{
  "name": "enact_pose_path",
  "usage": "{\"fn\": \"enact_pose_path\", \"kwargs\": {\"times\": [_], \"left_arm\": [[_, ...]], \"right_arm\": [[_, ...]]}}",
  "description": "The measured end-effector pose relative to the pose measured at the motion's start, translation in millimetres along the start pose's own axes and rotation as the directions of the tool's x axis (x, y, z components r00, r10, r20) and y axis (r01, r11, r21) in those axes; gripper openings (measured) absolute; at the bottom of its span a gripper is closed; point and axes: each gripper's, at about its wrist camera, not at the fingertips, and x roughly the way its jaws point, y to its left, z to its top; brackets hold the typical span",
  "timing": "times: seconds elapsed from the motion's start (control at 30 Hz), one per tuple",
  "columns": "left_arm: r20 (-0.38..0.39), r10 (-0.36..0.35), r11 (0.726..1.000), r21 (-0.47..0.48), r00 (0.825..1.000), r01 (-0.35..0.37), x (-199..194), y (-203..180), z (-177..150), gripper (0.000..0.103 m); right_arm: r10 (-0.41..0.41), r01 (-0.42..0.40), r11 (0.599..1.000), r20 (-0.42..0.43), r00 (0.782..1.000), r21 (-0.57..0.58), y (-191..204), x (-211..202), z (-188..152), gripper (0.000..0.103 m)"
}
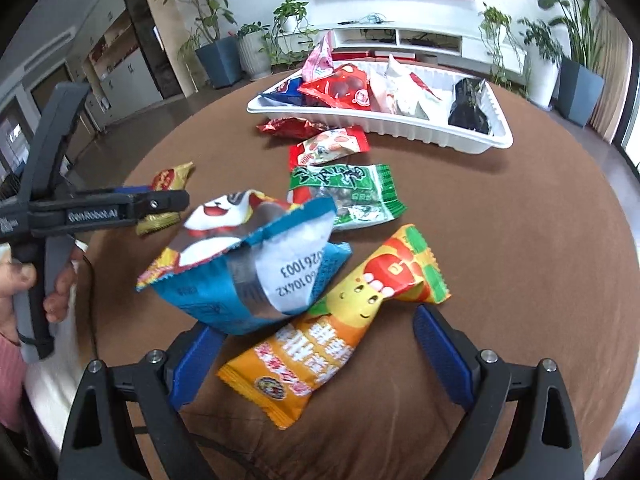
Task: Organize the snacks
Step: 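Move the left tool to the gold-red cake while the right tool approaches the orange bar, then grasp the gold-red cake with the left tool while the right tool grasps the orange bar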
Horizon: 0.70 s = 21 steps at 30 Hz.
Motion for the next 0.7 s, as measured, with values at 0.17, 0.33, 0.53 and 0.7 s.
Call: {"fn": "enact_pose_path", "kwargs": {"times": [0.17, 0.33, 0.53, 0.7], "left_arm": [[0.003, 0.002, 1.0, 0.008, 1.0, -0.002, 0, -1, -1, 0.066], [0.01, 0.02, 1.0, 0.021, 1.0, -0.021, 1, -4, -2, 0.066], [0.014, 0.025, 0.999, 0.028, 1.0, -0.025, 2, -5, -1, 0.066], [0.027, 0.009, 1.0, 0.025, 1.0, -0.01, 2, -1, 2, 0.049]], "right_arm": [[-0.062, 0.061, 0.997, -0.008, 0.998, -0.052, -8, -4, -10, 0.093], [-0.082, 0.082, 0.994, -0.001, 0.997, -0.066, -17, -11, -16, 0.086], [-0.08, 0.081, 0.992, 0.012, 0.997, -0.095, -15, -10, -12, 0.069], [-0.062, 0.065, 0.993, 0.028, 0.998, -0.103, -19, -12, -12, 0.05]]}}
